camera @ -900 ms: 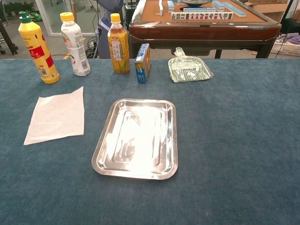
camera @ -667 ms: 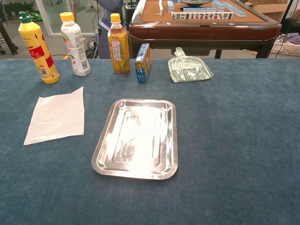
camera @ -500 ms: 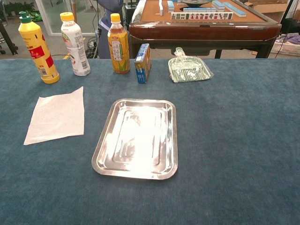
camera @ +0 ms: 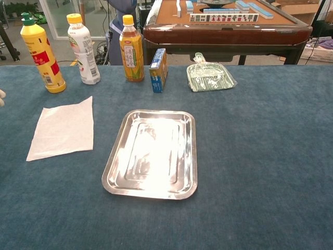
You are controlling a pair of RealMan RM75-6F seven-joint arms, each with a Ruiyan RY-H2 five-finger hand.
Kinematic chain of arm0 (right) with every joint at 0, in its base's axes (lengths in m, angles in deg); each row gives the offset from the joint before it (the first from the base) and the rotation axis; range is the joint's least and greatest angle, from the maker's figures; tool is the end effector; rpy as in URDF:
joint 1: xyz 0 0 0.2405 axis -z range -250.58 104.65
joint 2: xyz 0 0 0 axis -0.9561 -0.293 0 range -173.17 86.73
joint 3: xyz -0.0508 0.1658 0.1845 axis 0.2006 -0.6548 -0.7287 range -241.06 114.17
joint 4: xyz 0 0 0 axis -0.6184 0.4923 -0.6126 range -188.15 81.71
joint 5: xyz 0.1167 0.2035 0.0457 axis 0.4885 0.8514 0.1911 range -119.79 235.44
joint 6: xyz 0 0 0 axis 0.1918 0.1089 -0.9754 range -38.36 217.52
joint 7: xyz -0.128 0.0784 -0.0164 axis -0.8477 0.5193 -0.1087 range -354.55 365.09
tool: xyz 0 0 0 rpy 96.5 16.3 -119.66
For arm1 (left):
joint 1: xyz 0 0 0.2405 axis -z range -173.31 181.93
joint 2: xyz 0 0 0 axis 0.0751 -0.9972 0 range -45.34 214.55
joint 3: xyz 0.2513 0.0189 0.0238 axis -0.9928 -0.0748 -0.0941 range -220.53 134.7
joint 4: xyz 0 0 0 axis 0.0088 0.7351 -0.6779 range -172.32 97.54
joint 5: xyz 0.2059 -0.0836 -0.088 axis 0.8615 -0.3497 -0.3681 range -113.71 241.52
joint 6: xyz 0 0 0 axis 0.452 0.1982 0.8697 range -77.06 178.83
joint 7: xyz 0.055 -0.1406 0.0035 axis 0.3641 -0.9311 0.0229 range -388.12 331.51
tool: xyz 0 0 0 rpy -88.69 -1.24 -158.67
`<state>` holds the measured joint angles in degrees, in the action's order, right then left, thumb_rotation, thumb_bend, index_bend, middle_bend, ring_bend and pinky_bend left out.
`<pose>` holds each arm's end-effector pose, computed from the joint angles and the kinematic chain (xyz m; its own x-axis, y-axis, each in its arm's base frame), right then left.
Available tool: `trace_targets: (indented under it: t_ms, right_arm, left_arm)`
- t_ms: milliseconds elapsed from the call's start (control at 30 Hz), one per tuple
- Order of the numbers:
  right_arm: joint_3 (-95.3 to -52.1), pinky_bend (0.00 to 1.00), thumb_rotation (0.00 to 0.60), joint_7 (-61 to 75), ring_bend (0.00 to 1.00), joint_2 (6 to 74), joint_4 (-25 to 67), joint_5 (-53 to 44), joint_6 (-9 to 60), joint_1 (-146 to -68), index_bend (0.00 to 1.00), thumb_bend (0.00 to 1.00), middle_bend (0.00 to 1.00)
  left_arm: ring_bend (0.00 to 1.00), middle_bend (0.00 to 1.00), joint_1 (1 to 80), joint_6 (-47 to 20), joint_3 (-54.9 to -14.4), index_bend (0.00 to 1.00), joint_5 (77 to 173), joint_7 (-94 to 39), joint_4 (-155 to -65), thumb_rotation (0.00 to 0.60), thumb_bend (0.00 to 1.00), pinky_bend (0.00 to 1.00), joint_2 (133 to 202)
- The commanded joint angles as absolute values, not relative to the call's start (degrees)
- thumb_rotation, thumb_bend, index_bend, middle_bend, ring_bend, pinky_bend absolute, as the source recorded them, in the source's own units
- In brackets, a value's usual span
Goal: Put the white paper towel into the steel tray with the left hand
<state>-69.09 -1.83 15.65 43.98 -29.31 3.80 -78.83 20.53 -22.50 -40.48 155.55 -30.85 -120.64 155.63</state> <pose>-0.2974 -0.2056 0.1596 0.5077 0.0716 0.8585 -0.8580 -0.0477 0.5114 -0.2982 0.2497 0.0729 0.4400 0.1281 0.8888 0.8780 -0.2690 -0.3959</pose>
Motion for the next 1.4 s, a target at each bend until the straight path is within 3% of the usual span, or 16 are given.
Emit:
trace_targets:
  t_ms: [33, 533, 700, 1400]
  right_arm:
    - [-68.9, 0.20, 0.600, -1.2, 0.13, 16.0, 43.7, -29.2, 4.1, -78.8, 0.12, 0.21, 0.24]
    - [-68.3, 0.20, 0.600, 0.5, 0.13, 17.0, 42.0, -29.0, 4.4, -78.7, 0.13, 0.21, 0.24]
    - [-68.2, 0.20, 0.600, 0.7, 0.13, 16.9, 41.8, -28.9, 4.2, -78.5, 0.13, 0.21, 0.24]
    - [-68.0, 0.20, 0.600, 1.7, 0.13, 17.2, 40.8, -27.8, 4.5, -78.1, 0.14, 0.21, 0.24]
  left_arm:
    - [0.16, 0.18, 22.9, -20.4, -40.7, 0.32, 156.7, -31.6, -116.4, 0.600, 0.25, 0.04, 159.4]
    - [0.16, 0.18, 28.3, -12.7, -38.3, 0.29, 149.7, -25.4, -113.0, 0.600, 0.25, 0.04, 167.7]
    - [0.15, 0.18, 30.0, -10.0, -36.7, 0.23, 145.7, -22.2, -112.7, 0.600, 0.25, 0.04, 169.8]
    - [0.15, 0.18, 35.6, -4.8, -35.6, 0.21, 139.8, -15.8, -109.8, 0.600, 0.25, 0.04, 177.1]
